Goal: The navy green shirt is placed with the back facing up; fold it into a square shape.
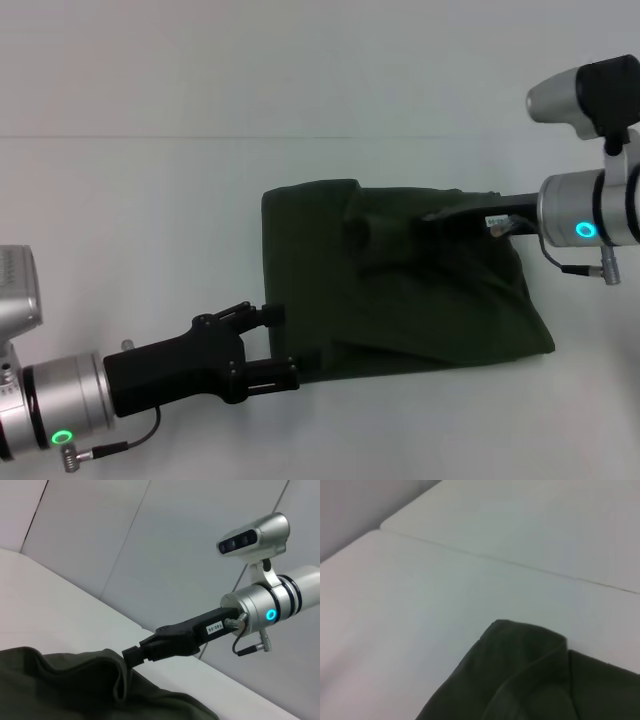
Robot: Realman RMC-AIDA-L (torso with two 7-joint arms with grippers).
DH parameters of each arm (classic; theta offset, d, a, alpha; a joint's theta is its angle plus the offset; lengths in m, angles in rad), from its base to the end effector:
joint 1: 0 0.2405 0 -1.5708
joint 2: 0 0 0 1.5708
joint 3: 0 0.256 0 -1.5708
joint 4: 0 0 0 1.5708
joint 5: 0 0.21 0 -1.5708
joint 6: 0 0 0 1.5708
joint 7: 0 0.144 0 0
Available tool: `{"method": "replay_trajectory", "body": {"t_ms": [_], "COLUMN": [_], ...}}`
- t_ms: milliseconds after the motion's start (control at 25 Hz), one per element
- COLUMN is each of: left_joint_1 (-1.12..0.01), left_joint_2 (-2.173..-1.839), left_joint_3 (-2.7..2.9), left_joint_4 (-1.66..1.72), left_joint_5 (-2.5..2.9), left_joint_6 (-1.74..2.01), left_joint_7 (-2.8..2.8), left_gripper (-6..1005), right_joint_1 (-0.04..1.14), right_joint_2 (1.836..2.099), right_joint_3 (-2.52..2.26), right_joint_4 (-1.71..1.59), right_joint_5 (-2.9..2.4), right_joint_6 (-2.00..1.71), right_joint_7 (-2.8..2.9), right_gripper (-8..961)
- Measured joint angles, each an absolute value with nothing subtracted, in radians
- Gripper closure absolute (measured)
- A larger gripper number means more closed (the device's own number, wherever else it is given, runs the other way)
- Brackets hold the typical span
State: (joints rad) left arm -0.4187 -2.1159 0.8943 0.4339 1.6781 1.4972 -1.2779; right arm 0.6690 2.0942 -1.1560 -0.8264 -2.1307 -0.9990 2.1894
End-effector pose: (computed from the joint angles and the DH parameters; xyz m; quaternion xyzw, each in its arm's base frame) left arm -0.2707 0.2855 -0.0524 -0.8902 -0.2912 -0.3333 0.1085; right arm 0.2073 0.4128 -0.0312 -0.8910 0.3815 0.0971 0.2260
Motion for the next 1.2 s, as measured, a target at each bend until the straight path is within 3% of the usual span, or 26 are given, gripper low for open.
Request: {"method": "replay_trajectory", "body": {"t_ms": [1200], "left_joint_1": [-0.415], "left_joint_2": [-2.121], "left_joint_3": [0.901], "left_joint_4": [0.434], "left_joint_5": [1.678], "left_joint_6": [1.504], "left_joint_7": [-1.278], "left_gripper": [63], "right_joint_1": [0.614], "right_joint_2": [2.088], "right_joint_3": [-0.745], "right_joint_4": [-0.553], "right_joint_5": [-1.872], "right_joint_6": [-0.95], "right_joint_7": [2.125], "right_gripper": [901]}}
